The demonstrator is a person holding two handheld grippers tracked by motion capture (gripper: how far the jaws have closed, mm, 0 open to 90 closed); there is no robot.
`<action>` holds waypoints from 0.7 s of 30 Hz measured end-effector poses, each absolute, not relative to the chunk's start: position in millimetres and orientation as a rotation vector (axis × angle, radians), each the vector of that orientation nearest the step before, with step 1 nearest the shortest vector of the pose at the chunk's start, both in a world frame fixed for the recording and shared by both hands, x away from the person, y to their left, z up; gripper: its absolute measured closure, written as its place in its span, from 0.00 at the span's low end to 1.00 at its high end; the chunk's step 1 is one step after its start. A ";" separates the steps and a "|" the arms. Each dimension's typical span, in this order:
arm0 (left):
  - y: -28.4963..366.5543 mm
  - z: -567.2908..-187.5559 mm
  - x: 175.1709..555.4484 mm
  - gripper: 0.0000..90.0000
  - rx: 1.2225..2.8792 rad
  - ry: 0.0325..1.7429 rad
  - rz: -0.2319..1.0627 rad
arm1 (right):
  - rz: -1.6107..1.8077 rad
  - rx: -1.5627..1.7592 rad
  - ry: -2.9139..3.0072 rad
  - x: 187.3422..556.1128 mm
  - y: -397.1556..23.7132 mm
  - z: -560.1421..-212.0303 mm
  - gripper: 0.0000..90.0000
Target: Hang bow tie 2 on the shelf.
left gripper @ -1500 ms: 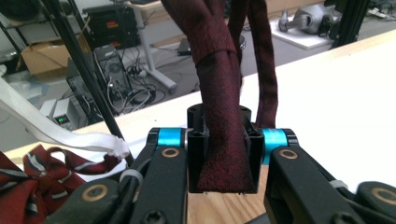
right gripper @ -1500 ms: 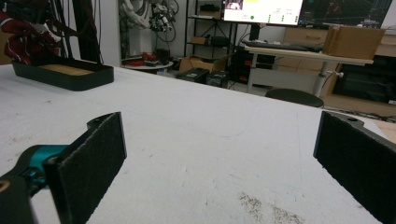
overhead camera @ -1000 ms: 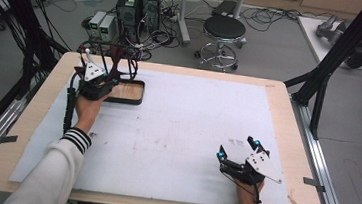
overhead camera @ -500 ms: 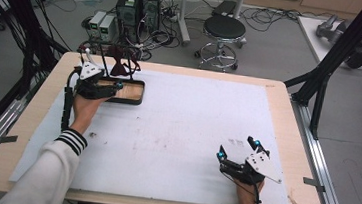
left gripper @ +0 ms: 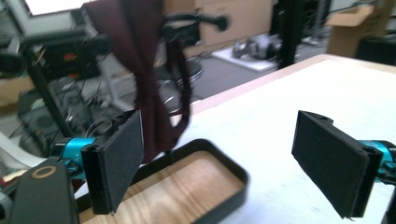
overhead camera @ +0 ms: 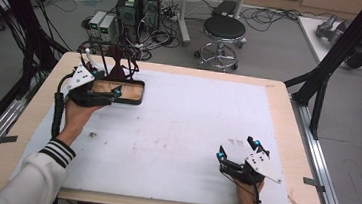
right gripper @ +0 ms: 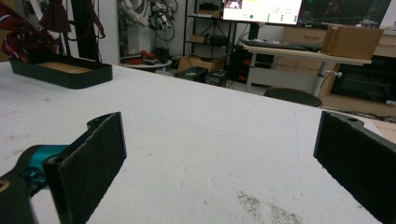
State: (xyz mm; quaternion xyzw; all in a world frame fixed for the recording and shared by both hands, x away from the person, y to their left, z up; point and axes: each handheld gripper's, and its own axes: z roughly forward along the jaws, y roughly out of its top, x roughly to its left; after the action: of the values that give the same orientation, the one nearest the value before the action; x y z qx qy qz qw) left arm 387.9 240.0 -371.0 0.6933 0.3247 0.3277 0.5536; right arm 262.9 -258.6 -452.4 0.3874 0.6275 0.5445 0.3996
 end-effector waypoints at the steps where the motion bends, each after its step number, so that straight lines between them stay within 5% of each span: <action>1: 241.8 -371.4 380.6 0.19 1.634 0.742 0.771 | 1.383 0.991 1.584 262.6 -258.4 -452.4 0.02; 21: 307.6 -429.7 279.6 0.18 1.514 0.692 0.738 | 1.374 0.995 1.575 262.1 -257.9 -452.7 0.02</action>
State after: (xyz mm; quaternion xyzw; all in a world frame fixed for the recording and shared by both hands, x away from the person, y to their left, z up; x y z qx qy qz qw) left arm 279.6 307.6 -429.7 0.6566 0.3000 0.3201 0.6135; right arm 262.1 -257.9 -452.7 0.3935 0.6232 0.5435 0.4017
